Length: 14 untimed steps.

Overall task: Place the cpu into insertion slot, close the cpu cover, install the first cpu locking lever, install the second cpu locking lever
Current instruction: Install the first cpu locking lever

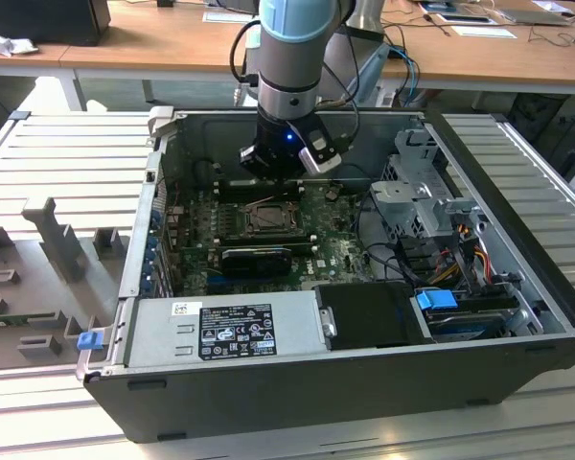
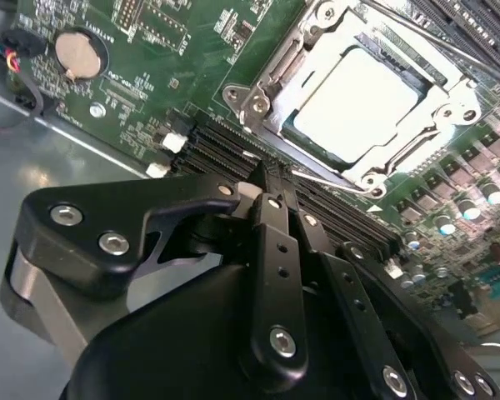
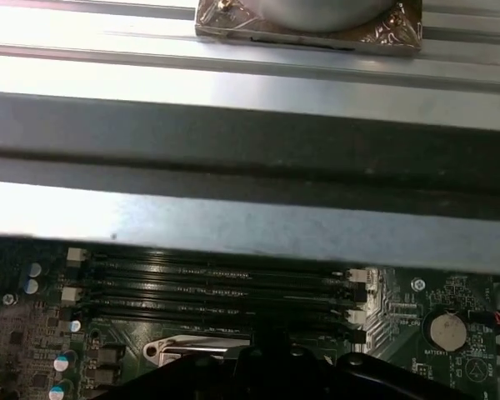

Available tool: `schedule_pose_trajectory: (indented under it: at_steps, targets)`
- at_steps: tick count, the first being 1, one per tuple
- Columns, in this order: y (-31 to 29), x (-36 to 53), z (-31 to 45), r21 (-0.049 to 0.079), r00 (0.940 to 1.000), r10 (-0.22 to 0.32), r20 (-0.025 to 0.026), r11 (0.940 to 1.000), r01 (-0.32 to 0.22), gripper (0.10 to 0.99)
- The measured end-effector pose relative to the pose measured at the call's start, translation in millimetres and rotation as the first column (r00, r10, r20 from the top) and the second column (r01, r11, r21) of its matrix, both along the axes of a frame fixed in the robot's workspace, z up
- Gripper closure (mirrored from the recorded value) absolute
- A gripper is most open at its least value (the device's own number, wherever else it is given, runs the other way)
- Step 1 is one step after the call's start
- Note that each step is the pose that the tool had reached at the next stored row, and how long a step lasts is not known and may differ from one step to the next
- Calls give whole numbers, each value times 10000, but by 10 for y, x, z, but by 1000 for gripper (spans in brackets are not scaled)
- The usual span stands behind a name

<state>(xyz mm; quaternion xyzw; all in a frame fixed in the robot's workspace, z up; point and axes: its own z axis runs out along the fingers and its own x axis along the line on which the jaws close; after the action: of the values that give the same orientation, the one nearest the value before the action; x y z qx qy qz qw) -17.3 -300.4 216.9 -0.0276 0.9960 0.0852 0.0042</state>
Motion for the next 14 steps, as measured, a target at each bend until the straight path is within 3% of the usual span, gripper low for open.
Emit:
schedule_pose_trajectory:
  at_steps: [14]
  targets:
    - [1, 21, -132, -7, 10000, -29, 1, 10000, 29, 980]
